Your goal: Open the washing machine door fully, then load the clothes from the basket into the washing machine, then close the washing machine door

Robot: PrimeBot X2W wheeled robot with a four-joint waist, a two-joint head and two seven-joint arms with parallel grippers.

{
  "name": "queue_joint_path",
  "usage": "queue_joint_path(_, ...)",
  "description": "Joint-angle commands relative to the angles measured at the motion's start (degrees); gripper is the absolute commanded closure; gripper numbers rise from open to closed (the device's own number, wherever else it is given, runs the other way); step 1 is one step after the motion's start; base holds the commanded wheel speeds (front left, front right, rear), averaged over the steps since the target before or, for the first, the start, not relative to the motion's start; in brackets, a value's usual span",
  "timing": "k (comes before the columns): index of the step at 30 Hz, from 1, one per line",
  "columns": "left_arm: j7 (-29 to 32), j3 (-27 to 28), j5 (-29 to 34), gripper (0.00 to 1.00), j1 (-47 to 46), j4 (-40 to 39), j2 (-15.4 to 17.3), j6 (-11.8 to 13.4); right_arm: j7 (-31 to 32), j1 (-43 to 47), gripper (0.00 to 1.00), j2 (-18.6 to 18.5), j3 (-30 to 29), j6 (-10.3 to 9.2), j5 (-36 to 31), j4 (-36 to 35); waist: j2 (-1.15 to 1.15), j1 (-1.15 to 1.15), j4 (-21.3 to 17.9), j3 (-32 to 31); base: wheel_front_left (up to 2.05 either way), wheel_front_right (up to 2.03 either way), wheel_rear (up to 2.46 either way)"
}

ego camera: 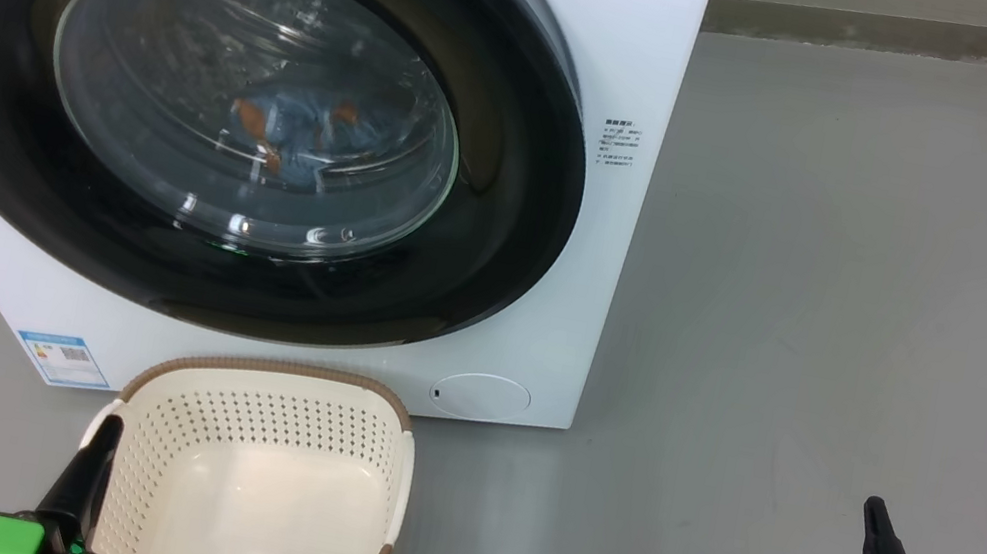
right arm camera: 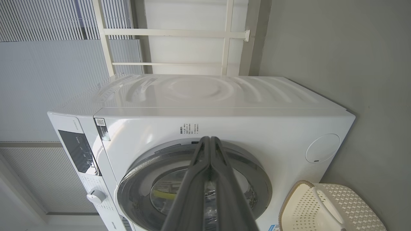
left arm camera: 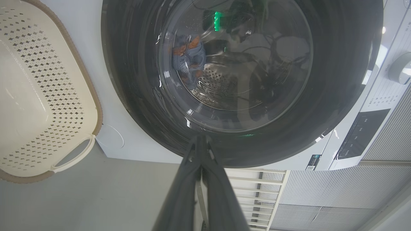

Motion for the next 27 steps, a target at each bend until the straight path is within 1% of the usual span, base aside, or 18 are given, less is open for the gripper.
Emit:
queue_joint_path(1, 0.37, 2.02, -0.41, 1.0, -2.56, -1.68, 0.76, -0.15, 0.48, -2.38, 1.0, -0.19, 1.25, 0.1, 0.17, -1.74, 0.0, 0.0, 0.0, 0.0, 0.0, 0.0, 0.0)
queue_joint_path(27, 0.38, 2.04, -0.39, 1.0, -2.56, -1.69, 0.74, -0.15, 0.47, -2.38, 1.0, -0.19, 1.26, 0.1, 0.18, -1.74, 0.0, 0.0, 0.0, 0.0, 0.0, 0.0, 0.0)
